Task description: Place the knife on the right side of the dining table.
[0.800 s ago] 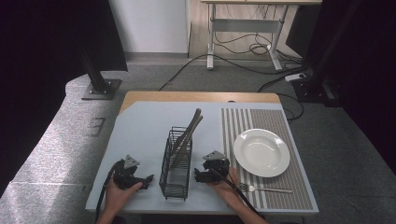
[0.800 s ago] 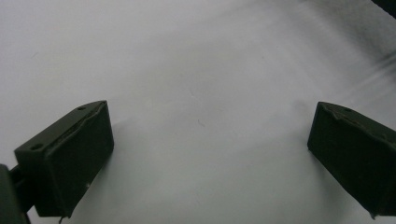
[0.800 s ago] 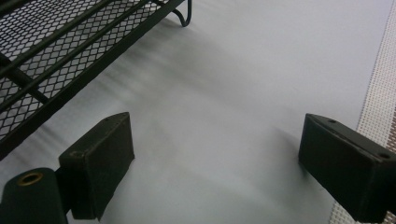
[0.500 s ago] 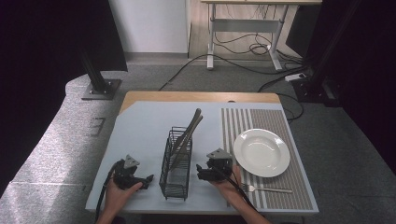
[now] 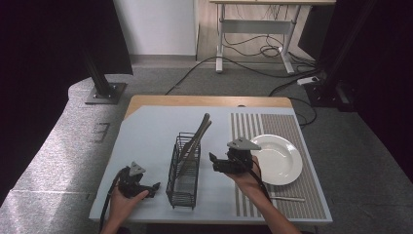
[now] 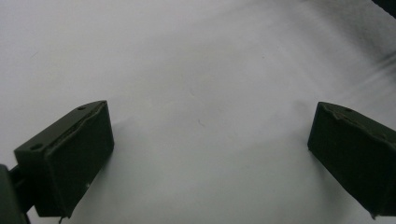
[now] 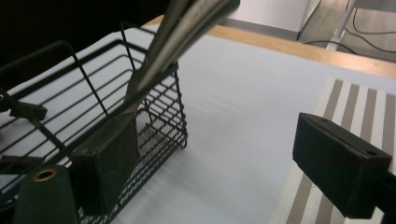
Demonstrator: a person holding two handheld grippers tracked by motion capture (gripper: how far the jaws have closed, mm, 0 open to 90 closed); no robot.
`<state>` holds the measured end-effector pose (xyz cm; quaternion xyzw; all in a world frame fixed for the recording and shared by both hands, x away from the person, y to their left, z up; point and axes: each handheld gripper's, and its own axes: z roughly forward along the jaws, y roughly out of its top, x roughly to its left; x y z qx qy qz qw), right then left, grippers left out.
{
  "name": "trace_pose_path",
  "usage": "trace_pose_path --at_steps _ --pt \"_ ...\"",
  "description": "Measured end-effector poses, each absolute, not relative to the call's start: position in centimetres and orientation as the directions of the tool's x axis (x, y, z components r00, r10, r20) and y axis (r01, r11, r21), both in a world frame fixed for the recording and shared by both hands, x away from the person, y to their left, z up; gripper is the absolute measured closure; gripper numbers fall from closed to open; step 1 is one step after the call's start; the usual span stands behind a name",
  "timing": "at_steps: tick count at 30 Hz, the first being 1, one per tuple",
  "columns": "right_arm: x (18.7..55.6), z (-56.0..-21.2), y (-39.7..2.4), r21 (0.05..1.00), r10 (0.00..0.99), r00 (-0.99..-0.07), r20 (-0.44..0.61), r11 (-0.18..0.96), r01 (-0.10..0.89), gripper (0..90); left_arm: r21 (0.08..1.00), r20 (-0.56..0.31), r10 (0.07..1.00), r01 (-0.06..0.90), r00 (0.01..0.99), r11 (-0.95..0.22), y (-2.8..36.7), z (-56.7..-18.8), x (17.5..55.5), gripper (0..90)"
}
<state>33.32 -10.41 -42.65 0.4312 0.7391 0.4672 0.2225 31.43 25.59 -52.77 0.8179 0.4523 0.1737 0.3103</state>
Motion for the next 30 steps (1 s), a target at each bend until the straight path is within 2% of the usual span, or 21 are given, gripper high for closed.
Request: trace_pose_path --at_steps 15,30 --pt "35.5 -39.7 -8.9 0.905 0.816 -0.576 0.042 0.213 0.368 19.7 0.666 0.004 0.848 0.631 0.53 -0.398 25.6 -52.8 31.4 0.0" --pt "38.6 -38.4 -7.7 0.918 0.809 -0.584 0.065 0.181 0.353 23.1 0.666 0.005 0.848 0.631 0.531 -0.399 25.6 -52.8 31.4 0.0"
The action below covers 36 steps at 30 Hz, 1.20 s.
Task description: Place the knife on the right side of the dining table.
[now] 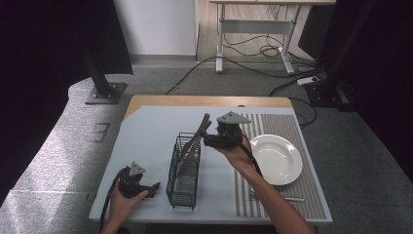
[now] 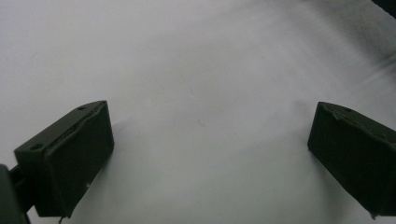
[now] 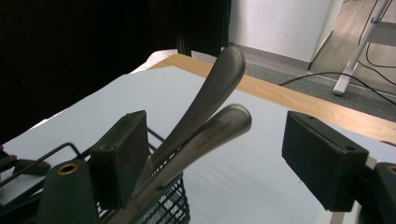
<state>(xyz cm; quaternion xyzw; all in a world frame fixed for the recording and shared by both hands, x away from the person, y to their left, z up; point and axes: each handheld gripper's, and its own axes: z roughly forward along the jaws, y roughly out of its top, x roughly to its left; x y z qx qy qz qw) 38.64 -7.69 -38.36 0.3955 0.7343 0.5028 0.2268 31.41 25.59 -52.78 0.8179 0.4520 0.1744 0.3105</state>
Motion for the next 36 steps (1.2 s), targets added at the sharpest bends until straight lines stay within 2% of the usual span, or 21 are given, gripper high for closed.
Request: trace_pose_path --at_steps 10,19,24,28,29,36 --pt "40.1 -38.1 -6.9 0.927 0.807 -0.587 0.057 0.176 0.332 26.0 0.665 0.005 0.847 0.631 0.531 -0.399 25.6 -52.8 31.4 0.0" --pt "41.3 -38.2 -5.7 0.926 0.799 -0.598 0.057 0.182 0.332 33.2 0.665 0.004 0.847 0.631 0.531 -0.399 25.6 -52.8 31.4 0.0" --pt "41.5 -38.5 -5.3 0.929 0.797 -0.602 0.053 0.182 0.323 46.3 0.665 0.004 0.847 0.631 0.531 -0.399 25.6 -52.8 31.4 0.0" --pt "41.6 -38.4 -5.7 0.932 0.808 -0.585 0.066 0.159 0.325 60.2 0.665 0.004 0.847 0.631 0.531 -0.399 25.6 -52.8 31.4 0.0" --pt "41.6 -38.3 -5.9 0.935 0.802 -0.592 0.078 0.147 0.322 66.9 0.665 0.005 0.847 0.631 0.531 -0.399 25.6 -52.8 31.4 0.0" --pt "40.8 -38.1 -6.0 0.943 0.766 -0.635 0.103 0.128 0.308 71.6 0.664 0.005 0.847 0.632 0.531 -0.4 25.6 -52.8 31.4 0.0"
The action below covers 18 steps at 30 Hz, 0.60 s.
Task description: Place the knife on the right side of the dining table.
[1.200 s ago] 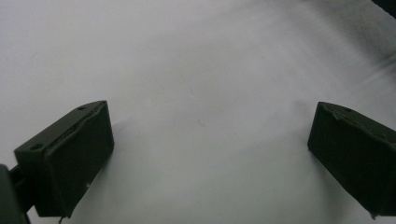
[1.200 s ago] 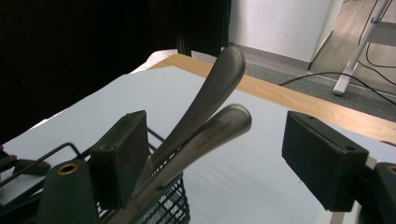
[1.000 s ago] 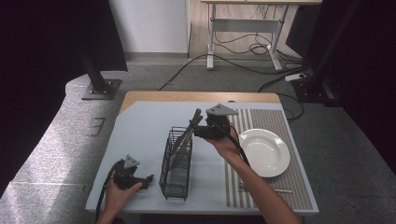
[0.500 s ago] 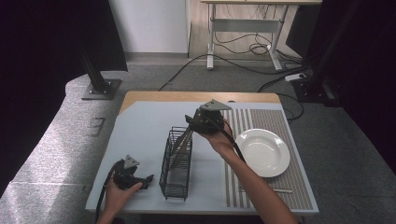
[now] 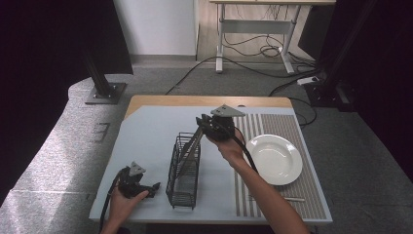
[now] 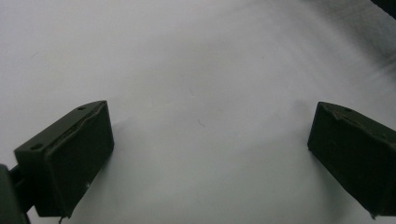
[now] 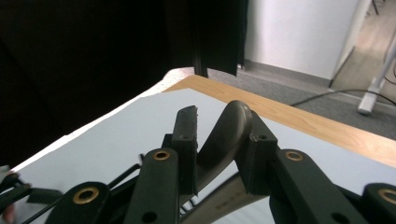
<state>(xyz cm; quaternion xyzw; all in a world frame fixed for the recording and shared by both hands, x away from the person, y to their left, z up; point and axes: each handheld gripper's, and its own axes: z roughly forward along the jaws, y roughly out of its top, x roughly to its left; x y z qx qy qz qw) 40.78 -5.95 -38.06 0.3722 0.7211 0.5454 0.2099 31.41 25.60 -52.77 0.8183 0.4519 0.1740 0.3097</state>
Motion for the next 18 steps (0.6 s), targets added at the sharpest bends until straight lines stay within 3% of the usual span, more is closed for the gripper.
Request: trace_pose_path --at_steps 7,16,18 --pt "40.2 -38.5 -5.3 0.94 0.746 -0.662 0.07 0.172 0.293 71.7 0.664 0.005 0.847 0.631 0.531 -0.4 25.6 -52.8 31.4 0.0" --pt "39.4 -38.5 -5.3 0.945 0.71 -0.696 0.11 0.142 0.295 77.1 0.664 0.004 0.847 0.632 0.531 -0.4 25.6 -52.8 31.4 0.0" --pt "39.0 -38.2 -5.4 0.941 0.672 -0.721 0.167 0.111 0.321 80.2 0.665 0.005 0.847 0.632 0.531 -0.399 25.6 -52.8 31.4 0.0"
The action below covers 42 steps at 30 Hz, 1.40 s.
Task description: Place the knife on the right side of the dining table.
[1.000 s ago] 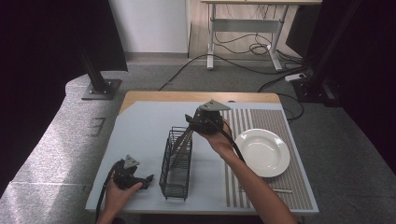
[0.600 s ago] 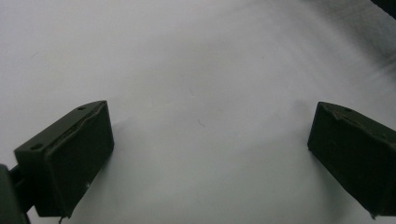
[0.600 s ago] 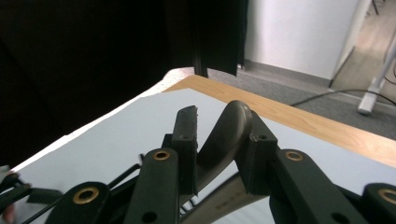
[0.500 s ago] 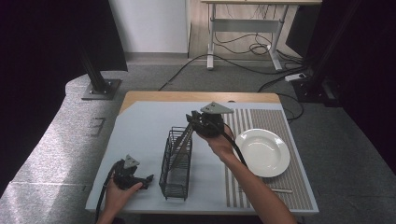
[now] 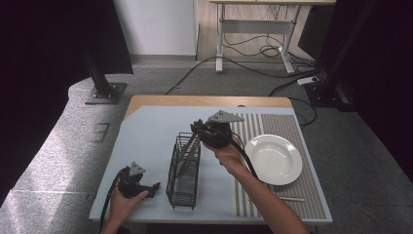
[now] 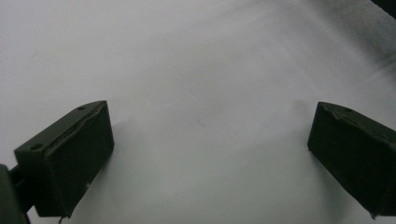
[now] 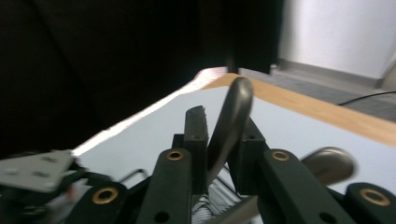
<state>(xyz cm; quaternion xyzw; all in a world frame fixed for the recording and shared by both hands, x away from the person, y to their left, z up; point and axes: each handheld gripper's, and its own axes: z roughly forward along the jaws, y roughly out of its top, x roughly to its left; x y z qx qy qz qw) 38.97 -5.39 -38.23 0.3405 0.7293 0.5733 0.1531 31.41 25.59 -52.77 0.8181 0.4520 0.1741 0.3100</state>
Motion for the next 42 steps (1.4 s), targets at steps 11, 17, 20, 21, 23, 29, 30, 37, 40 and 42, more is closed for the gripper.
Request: trace_pose_path --at_steps 11,17,20,21,23,29,30,37,40,42 --pt "38.3 -37.3 -5.7 0.954 0.653 -0.735 0.184 0.061 0.294 83.5 0.665 0.005 0.847 0.631 0.531 -0.399 25.6 -52.8 31.4 0.0" --pt "37.8 -36.3 -6.6 0.964 0.654 -0.735 0.179 0.032 0.263 83.5 0.666 0.004 0.848 0.631 0.53 -0.398 25.6 -52.8 31.4 0.0" --pt "37.1 -35.1 -7.5 0.973 0.647 -0.743 0.171 0.01 0.232 83.6 0.666 0.004 0.848 0.631 0.53 -0.398 25.6 -52.8 31.4 0.0" --pt "36.8 -34.8 -7.8 0.975 0.643 -0.747 0.166 0.008 0.223 83.5 0.666 0.004 0.848 0.631 0.53 -0.397 25.6 -52.8 31.4 0.0" --pt "36.6 -34.5 -8.0 0.977 0.642 -0.749 0.16 0.002 0.211 83.6 0.666 0.003 0.848 0.631 0.531 -0.398 25.6 -52.8 31.4 0.0" --pt "35.3 -32.4 -9.6 0.987 0.641 -0.754 0.145 -0.038 0.157 83.5 0.665 0.005 0.847 0.631 0.531 -0.399 25.6 -52.8 31.4 0.0" --pt "35.1 -31.9 -10.0 0.988 0.645 -0.751 0.141 -0.049 0.144 83.5 0.665 0.005 0.847 0.631 0.531 -0.399 25.6 -52.8 31.4 0.0" --pt "34.3 -29.1 -13.7 0.99 0.669 -0.73 0.14 -0.119 0.081 83.5 0.665 0.005 0.847 0.631 0.531 -0.4 25.6 -52.8 31.4 0.0" --pt "34.3 -28.6 -15.2 0.987 0.689 -0.709 0.152 -0.144 0.072 83.6 0.665 0.004 0.848 0.631 0.531 -0.398 25.6 -52.8 31.4 0.0" --pt "34.4 -28.5 -16.2 0.986 0.703 -0.693 0.158 -0.151 0.071 83.5 0.665 0.004 0.848 0.631 0.531 -0.398 25.6 -52.8 31.4 0.0"
